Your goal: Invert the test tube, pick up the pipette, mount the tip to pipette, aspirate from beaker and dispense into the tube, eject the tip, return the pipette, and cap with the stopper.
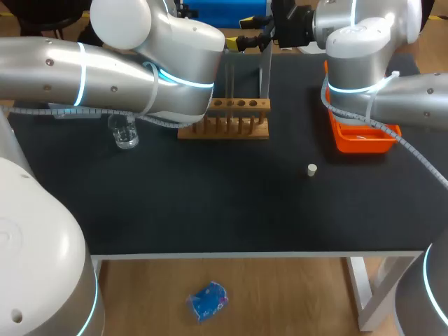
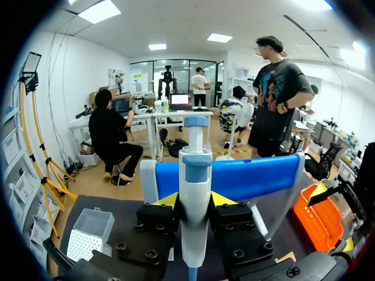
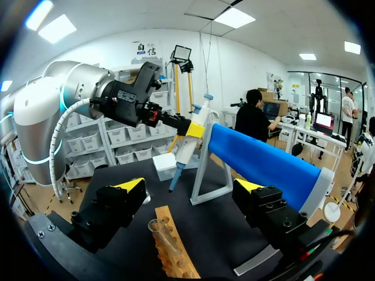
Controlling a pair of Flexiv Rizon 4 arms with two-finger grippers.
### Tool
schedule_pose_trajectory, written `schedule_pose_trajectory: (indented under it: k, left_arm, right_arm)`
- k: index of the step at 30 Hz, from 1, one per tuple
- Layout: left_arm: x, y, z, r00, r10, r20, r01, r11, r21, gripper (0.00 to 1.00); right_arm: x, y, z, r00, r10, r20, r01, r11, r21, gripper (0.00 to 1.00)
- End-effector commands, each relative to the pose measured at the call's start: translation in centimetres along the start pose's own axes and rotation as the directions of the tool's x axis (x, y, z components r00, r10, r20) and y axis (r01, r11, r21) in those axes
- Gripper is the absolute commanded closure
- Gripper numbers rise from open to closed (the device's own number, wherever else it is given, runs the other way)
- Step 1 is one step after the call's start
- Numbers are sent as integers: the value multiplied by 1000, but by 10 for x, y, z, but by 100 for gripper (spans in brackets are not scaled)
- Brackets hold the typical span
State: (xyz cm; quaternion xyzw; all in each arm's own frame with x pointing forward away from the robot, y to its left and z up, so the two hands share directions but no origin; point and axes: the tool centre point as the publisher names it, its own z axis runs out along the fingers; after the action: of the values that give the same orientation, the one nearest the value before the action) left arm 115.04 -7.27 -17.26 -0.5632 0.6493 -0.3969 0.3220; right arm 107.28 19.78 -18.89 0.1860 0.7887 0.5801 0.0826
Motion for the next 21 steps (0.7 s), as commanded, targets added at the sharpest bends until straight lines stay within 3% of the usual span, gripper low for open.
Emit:
schedule_pose_trajectory:
  k: [1,21]
  left_arm:
    - [-1,-6,8,1000,1,9,-1,1000,-21,100]
    - [-7,-9,24,999,0,44,4,996,-88,100]
  right_arm:
    - [0,1,-1,1000,0,-1,0,1000,3,0]
    - [0,1,-1,1000,0,-1,0,1000,3,0]
